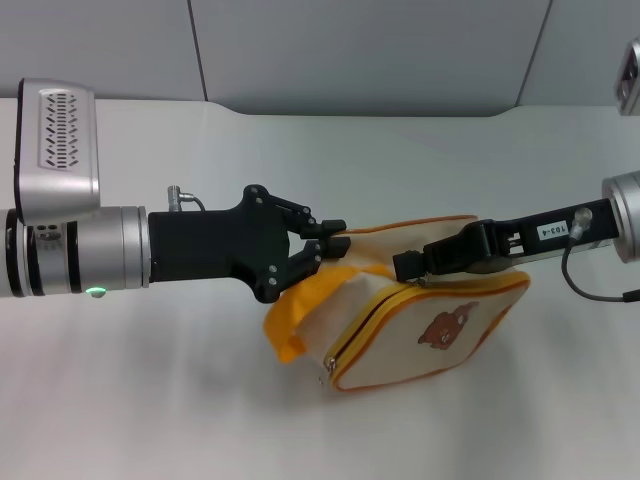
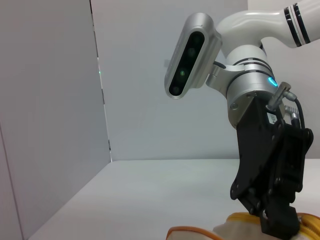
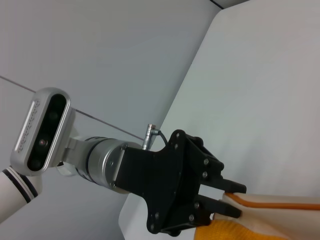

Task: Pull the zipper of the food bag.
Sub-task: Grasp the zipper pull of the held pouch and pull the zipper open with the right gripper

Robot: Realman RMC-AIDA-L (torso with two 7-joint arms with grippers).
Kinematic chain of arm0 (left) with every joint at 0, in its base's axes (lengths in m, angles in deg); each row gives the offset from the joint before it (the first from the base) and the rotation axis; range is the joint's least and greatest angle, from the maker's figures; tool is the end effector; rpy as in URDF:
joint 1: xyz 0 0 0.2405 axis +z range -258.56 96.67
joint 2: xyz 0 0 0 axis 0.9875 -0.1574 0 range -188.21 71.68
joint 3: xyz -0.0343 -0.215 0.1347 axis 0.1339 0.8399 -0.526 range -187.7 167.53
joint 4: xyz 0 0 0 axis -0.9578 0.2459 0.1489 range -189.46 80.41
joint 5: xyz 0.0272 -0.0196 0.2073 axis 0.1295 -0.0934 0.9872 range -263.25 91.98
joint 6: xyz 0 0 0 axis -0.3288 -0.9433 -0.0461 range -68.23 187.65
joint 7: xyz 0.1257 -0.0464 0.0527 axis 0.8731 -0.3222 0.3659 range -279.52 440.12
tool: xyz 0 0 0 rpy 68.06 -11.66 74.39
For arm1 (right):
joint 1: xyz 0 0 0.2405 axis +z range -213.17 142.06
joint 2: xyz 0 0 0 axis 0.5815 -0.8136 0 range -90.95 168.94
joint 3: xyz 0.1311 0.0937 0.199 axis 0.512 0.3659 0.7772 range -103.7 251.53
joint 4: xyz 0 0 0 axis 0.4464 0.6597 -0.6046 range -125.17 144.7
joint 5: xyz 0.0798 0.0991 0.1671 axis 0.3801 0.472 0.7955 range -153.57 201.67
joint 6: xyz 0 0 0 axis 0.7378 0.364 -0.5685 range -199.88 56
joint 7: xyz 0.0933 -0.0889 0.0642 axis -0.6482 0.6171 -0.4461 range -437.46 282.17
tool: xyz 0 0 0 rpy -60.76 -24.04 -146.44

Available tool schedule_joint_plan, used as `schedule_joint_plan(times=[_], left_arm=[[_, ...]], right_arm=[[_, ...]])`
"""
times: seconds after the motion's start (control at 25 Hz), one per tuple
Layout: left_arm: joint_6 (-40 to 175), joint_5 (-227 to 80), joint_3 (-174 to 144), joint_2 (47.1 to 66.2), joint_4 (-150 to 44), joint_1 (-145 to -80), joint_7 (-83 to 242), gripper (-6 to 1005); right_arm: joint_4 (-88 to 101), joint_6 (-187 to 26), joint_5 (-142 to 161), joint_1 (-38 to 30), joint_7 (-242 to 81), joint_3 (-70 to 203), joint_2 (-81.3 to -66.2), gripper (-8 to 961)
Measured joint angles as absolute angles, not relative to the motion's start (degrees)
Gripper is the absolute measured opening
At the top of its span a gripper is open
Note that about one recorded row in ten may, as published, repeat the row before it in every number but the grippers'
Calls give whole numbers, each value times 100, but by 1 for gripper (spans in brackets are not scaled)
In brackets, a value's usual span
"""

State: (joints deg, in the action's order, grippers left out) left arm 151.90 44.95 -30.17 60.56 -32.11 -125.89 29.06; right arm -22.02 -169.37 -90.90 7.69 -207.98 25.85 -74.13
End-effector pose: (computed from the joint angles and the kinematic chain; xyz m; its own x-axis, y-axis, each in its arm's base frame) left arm -0.2121 0.3526 -0.0312 0.8591 -0.0514 0.5093 0.0591 -0.9783 -0.1985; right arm 0.1992 0.3568 0.0055 0.4176 -0.8864 -0.1999 -0.8187 -0.4625 0.3403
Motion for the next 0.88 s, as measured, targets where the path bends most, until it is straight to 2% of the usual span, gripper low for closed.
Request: schedule_joint_plan(times=[0.44, 0.68, 0.88], left_arm=[[15148, 4481, -3001, 6040, -3211, -12532, 2906, 111], [15093, 4473, -2996, 6028, -3164, -12475, 2906, 112], [15045, 4473, -2997, 6029, -3159, -12464, 2906, 112]], right_arm=[[-2651, -16643, -9116, 363, -20705, 2615, -7426, 8], [-2924, -16086, -9301, -130, -20717, 2827, -7324, 18], [-2925, -15907, -9496, -232, -20568, 3183, -7294, 27]])
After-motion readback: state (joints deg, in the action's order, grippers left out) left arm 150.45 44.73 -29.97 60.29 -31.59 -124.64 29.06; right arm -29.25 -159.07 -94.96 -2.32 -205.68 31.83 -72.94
